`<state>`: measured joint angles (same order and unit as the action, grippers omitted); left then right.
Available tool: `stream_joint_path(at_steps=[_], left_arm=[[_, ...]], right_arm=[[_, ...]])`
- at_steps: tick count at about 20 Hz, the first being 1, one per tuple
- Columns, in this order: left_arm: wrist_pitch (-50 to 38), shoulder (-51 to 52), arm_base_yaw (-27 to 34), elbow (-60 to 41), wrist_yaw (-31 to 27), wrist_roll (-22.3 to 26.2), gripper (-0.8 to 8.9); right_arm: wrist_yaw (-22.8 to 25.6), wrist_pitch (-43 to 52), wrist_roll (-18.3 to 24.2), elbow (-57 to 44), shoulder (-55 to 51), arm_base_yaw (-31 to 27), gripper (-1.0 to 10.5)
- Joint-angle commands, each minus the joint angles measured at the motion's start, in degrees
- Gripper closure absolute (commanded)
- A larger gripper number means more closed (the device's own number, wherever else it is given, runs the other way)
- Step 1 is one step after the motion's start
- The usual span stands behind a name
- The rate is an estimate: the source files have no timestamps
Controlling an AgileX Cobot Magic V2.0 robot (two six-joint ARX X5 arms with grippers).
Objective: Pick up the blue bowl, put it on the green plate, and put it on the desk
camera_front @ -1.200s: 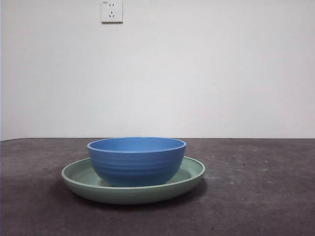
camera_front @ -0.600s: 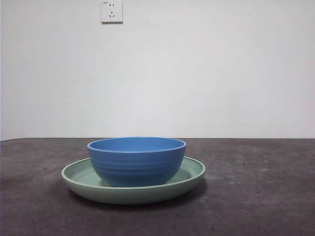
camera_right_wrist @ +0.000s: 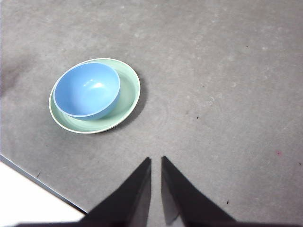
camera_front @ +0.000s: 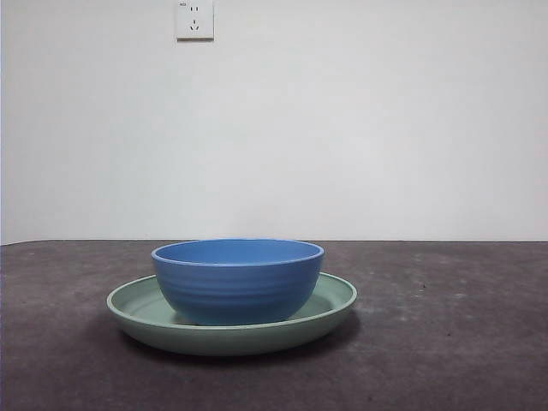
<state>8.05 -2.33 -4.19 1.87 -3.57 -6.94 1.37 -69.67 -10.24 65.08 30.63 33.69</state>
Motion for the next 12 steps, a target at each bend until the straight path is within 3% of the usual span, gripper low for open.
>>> stream_joint_path(at_steps=[1,4,12], left_arm=[[2.56,2.03,0.11,-1.2,-1.62,0.83,7.87],[2.56,2.16,0.11,-1.2,-1.64,3.78,7.87],[2.62,2.14,0.04,-1.2,-1.6,3.67,7.87]], right_arm=[[0.17,0.61,0.48,0.39,0.22,0.42,9.2],[0.17,0.61,0.48,0.39,0.22,0.42,9.2],[0.2,0.61,0.48,0.39,0.22,0.42,9.2]])
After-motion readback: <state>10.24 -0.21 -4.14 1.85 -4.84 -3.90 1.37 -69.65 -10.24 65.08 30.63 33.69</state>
